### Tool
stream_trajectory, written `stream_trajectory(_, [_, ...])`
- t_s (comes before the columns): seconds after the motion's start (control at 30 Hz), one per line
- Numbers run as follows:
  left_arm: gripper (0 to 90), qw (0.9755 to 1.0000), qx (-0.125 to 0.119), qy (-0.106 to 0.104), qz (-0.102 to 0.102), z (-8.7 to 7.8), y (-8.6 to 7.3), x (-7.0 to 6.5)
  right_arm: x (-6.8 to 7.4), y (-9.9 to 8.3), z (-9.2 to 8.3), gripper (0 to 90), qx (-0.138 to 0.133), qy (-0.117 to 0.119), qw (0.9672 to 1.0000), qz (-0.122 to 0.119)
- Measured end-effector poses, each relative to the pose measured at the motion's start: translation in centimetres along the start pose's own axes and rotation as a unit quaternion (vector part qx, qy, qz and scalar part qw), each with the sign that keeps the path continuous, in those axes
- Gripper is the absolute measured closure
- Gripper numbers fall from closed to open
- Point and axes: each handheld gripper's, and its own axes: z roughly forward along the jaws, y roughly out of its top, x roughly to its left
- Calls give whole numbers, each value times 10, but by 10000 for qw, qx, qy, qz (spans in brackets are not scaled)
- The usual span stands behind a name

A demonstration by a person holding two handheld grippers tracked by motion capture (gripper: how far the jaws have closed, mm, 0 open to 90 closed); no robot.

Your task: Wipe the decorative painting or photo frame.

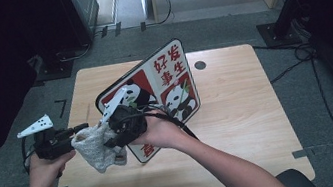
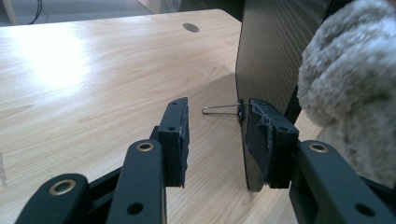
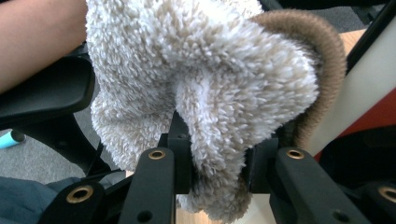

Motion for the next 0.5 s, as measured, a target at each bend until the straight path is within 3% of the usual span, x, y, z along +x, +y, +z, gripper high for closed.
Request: stream_trajectory(0.5, [602, 10000, -35, 29, 43, -3, 0, 1, 1, -22, 14, 695, 86, -4, 9999, 95])
